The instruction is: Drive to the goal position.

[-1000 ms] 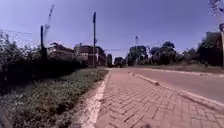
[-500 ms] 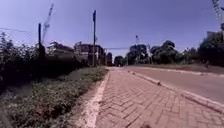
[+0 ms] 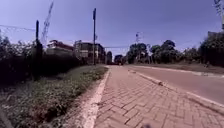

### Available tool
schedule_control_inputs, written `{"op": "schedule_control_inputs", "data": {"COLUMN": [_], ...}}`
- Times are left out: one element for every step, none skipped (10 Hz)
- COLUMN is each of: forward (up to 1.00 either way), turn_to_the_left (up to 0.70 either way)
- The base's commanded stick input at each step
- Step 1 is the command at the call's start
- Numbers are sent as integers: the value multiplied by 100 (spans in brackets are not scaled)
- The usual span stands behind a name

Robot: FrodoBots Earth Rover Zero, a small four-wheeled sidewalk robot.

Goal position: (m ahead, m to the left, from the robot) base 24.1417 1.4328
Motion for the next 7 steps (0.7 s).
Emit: {"op": "schedule_control_inputs", "data": {"forward": [30,30,30,30,30,30,30], "turn_to_the_left": [0,0,0,0,0,0,0]}}
